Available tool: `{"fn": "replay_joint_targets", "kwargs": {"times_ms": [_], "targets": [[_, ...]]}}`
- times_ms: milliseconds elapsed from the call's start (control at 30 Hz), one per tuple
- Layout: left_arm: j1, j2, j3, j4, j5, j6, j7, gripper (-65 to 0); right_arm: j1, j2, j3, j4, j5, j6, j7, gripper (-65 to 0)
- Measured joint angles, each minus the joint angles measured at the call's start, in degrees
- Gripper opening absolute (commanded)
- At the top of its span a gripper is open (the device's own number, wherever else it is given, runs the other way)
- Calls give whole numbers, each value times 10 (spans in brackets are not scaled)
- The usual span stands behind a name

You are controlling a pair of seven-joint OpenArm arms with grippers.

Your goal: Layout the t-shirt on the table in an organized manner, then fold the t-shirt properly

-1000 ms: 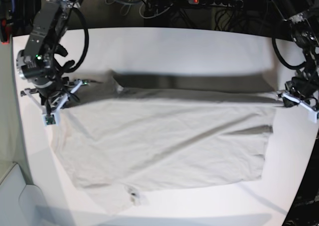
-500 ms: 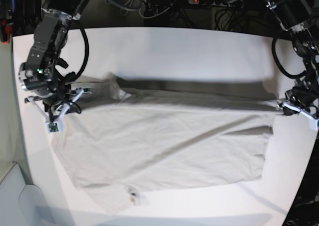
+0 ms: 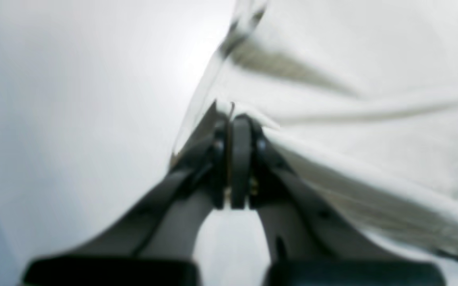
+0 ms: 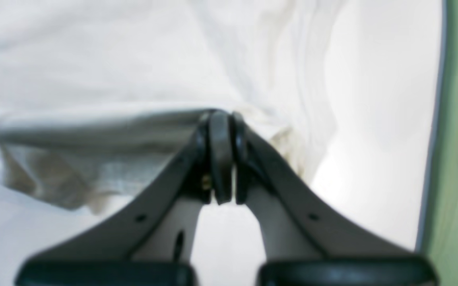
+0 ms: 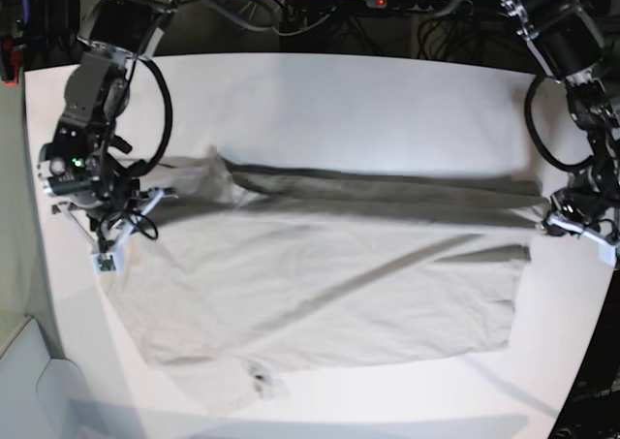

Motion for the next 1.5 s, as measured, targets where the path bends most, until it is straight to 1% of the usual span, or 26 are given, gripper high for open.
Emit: {"fn": "replay_joint_targets", "kwargs": {"times_ms": [133,267,400,633,733,833,900,967,1133,1367,1433,1500], "targets": [[3,0,0,-1,3,0,3,-649,-3,0,0,-7,0,0,-2,-650],[1,0,-1,-34,2,0,0,-649,-3,-1,0,-7,0,0,-2,-650],[3,0,-1,-64,2,0,-49,-649,-4,-3,-5,-7,0,0,-2,-650],[0,0,-1,-92,3,0,-57,-649,-4,-3,-6,-7,0,0,-2,-650],[-12,0,-1,-106,3,0,-56,-649,-4,-2,-20,-7,0,0,-2,-650],[-20,0,-1,-126,2,0,-61,-649,-4,-2,-21,-7,0,0,-2,-650],[-20,0,0,-129,4,0,-78,-649,-4,-2,-21,-7,0,0,-2,-650],[-20,0,-1,-129,16,0,-90,-649,-6,-2,-21,-7,0,0,-2,-650],[-23,3,-1,-129,52,0,-93,-646,-5,-2,-21,-7,0,0,-2,-650],[-23,3,-1,-129,52,0,-93,-642,-6,-2,-21,-7,0,0,-2,-650],[-24,3,-1,-129,52,0,-93,-604,-6,-2,-21,-7,0,0,-2,-650],[-24,3,-1,-129,52,0,-93,-535,-6,-2,-21,-7,0,0,-2,-650]]}}
